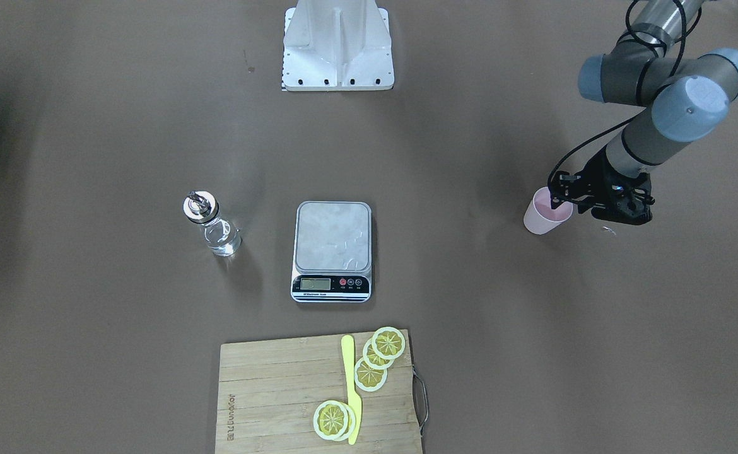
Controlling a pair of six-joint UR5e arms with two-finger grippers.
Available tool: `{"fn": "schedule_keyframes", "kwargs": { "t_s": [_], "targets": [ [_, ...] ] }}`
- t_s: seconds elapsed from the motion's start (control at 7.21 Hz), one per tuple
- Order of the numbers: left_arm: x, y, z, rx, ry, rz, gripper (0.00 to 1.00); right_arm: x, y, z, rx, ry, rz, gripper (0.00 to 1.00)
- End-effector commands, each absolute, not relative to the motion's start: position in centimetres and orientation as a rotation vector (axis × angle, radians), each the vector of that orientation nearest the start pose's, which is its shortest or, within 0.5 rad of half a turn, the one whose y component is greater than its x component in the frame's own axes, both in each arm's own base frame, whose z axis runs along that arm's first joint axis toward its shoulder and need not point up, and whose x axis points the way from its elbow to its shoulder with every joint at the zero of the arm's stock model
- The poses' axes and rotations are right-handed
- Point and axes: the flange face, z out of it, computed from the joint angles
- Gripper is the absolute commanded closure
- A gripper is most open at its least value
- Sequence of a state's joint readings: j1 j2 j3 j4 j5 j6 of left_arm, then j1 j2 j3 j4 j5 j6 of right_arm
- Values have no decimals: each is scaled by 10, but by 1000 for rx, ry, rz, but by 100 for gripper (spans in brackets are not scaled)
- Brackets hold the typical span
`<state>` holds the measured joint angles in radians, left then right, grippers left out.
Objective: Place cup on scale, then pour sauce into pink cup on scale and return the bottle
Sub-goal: 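Close the left gripper around the pink cup and lift it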
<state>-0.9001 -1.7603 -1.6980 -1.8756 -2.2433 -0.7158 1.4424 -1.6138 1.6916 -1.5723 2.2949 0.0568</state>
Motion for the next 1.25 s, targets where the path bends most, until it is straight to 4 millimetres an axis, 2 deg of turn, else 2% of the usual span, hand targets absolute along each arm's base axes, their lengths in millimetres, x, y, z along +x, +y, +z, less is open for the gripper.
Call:
{"fn": "schedule_keyframes", "kwargs": {
  "t_s": [0.0, 0.28, 0.42, 0.69, 0.83, 0.97, 1.11],
  "targets": [
    [304, -498, 461, 50, 885, 172, 100, 4, -482, 625, 2, -727, -98, 0],
    [301, -496, 449, 60, 896, 166, 100, 3, -482, 626, -1, -726, -99, 0],
    [299, -493, 433, 64, 908, 158, 100, 3, -483, 626, -1, -726, -99, 0],
    [315, -511, 354, -9, 912, 45, 100, 3, -483, 626, -4, -724, -98, 0],
    [321, -519, 305, -51, 889, -14, 100, 3, -484, 626, -6, -724, -97, 0],
    [334, -522, 266, -93, 886, -78, 100, 3, -483, 628, -10, -722, -95, 0],
    [360, -511, 243, -138, 898, -137, 100, 3, -483, 628, -10, -722, -95, 0]
  ]
}}
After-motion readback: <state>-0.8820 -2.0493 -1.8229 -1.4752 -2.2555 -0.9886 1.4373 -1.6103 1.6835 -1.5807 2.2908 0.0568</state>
